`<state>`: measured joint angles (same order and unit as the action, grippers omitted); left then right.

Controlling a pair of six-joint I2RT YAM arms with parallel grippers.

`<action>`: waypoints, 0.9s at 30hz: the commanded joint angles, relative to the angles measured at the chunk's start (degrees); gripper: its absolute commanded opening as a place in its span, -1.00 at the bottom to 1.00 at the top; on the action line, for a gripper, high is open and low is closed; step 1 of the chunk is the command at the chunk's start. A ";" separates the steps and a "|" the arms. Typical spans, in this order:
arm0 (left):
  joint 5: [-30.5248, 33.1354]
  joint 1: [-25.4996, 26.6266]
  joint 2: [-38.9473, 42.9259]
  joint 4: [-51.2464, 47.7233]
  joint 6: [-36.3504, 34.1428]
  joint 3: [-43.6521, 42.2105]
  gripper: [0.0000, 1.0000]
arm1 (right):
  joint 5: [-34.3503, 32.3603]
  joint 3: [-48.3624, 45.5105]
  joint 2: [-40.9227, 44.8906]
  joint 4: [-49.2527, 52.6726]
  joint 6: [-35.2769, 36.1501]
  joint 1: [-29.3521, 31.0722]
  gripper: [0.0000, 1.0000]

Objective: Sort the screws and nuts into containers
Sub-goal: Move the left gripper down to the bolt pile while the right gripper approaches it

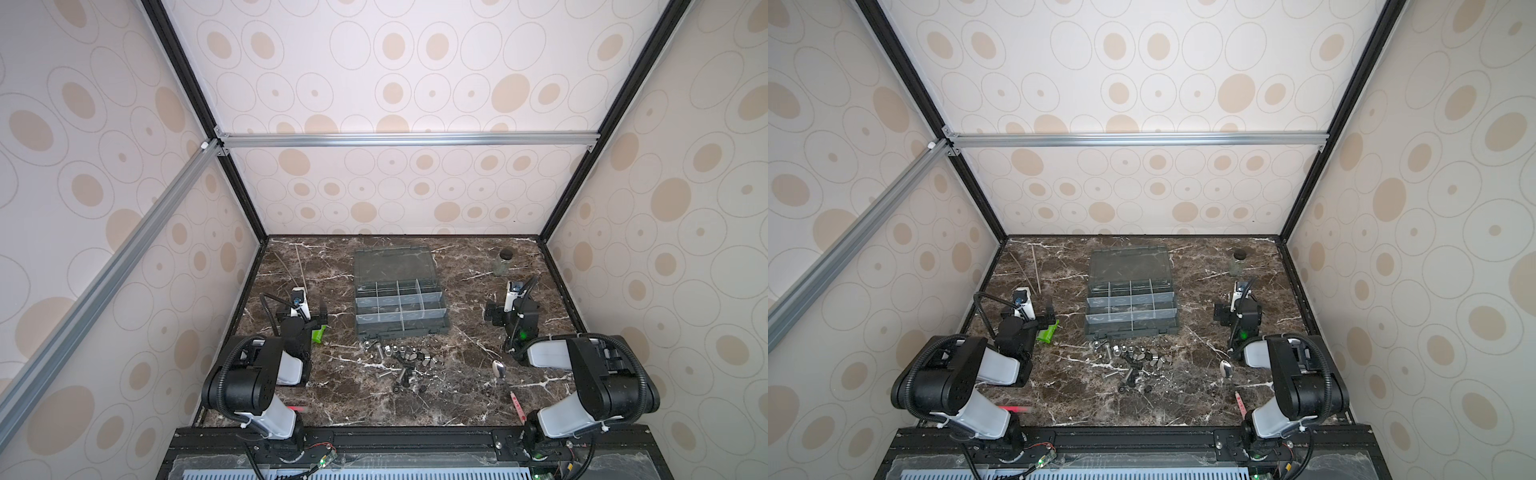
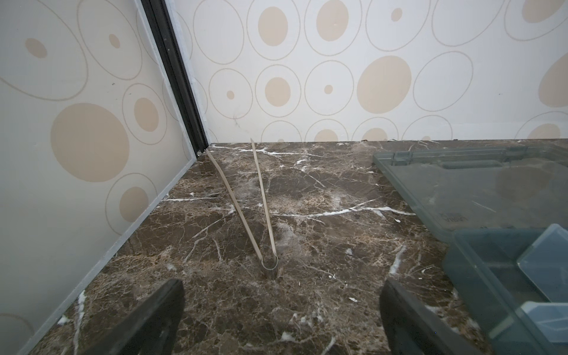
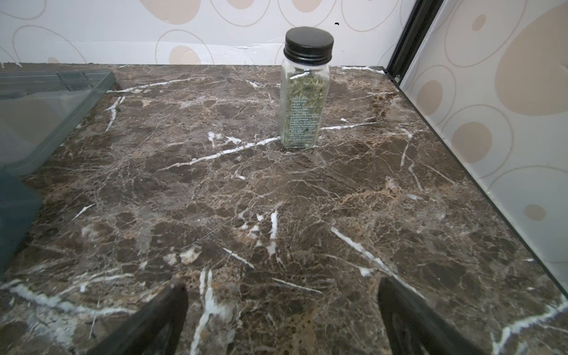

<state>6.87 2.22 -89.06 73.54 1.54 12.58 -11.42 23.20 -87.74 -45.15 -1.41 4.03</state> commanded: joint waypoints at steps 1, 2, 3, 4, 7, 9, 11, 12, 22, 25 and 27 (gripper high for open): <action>4.25 -0.11 8.33 -14.27 1.48 5.22 0.98 | 0.26 1.43 3.84 3.50 0.98 -0.37 0.99; 6.07 0.06 10.77 -21.63 2.56 7.63 0.98 | 0.94 2.23 5.73 7.34 0.97 -0.28 0.99; 7.13 0.24 12.87 -25.83 3.64 9.08 0.98 | 0.97 2.87 7.79 10.91 0.28 -0.25 0.99; 7.14 0.35 15.11 -28.37 4.70 9.66 0.98 | 1.15 3.15 9.54 12.80 -0.25 -0.26 0.99; 4.95 0.35 21.73 -35.84 8.14 11.07 0.98 | 1.91 4.36 15.92 20.87 -2.86 -0.26 1.00; 0.93 0.33 25.31 -41.28 9.21 12.12 0.98 | 1.93 5.98 20.13 27.25 -5.24 -0.20 0.99; -1.95 0.46 28.39 -46.32 10.54 13.06 0.98 | 2.72 7.45 23.53 32.60 -7.40 -0.18 0.99; -3.26 0.50 29.57 -48.70 11.08 13.51 0.97 | 3.01 8.01 25.03 34.63 -7.90 0.20 0.99; -17.69 7.29 39.74 -63.39 22.58 10.43 0.85 | 2.58 14.00 33.40 57.59 -16.24 8.37 0.99; -14.50 12.25 42.13 -67.57 22.72 9.48 0.82 | 2.73 13.32 34.66 60.27 -19.13 11.74 0.99; -13.29 15.31 42.42 -70.45 22.82 9.52 0.79 | 5.16 13.94 33.64 63.44 -21.08 14.16 0.99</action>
<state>-7.53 14.74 -47.51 9.96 22.22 22.24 -7.84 36.53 -53.91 10.59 -17.93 16.49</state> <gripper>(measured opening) 0.900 0.997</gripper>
